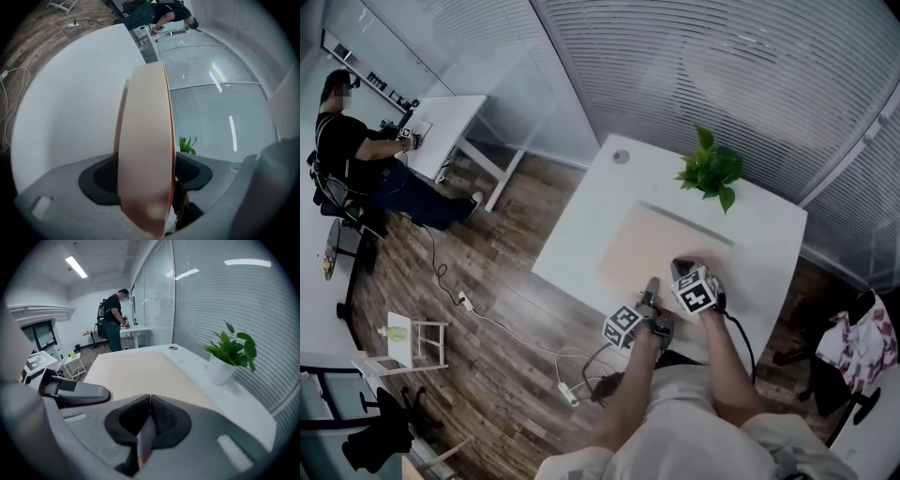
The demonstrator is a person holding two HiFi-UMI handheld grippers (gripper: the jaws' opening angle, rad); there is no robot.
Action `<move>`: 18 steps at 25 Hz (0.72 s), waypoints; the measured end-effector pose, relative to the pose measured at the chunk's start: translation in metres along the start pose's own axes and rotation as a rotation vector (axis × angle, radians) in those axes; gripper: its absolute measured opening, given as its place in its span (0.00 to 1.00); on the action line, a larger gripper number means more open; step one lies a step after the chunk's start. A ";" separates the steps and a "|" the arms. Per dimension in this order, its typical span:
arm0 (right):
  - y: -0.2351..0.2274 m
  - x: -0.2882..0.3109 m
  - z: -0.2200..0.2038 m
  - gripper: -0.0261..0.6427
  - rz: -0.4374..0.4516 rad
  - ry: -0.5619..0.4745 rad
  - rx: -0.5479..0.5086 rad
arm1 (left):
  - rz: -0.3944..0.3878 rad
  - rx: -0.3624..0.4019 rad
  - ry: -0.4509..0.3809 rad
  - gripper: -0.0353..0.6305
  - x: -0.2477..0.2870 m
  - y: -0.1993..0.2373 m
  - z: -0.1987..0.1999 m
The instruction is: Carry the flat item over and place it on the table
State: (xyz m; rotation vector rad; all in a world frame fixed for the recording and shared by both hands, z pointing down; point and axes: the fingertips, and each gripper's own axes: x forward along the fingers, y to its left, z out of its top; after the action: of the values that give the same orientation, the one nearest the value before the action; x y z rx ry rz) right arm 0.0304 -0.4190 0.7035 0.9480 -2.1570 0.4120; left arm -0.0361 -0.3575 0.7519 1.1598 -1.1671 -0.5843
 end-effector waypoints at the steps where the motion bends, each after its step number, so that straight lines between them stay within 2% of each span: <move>1: 0.000 0.001 0.000 0.05 -0.001 -0.003 -0.002 | 0.002 -0.001 -0.001 0.54 0.000 0.000 0.000; 18: 0.003 0.000 -0.003 0.05 -0.023 -0.009 -0.043 | 0.071 -0.005 0.004 0.55 -0.008 0.004 -0.003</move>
State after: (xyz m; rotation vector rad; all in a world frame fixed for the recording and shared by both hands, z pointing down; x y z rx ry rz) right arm 0.0299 -0.4155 0.7062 0.9513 -2.1531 0.3493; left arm -0.0368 -0.3478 0.7527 1.1102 -1.1976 -0.5301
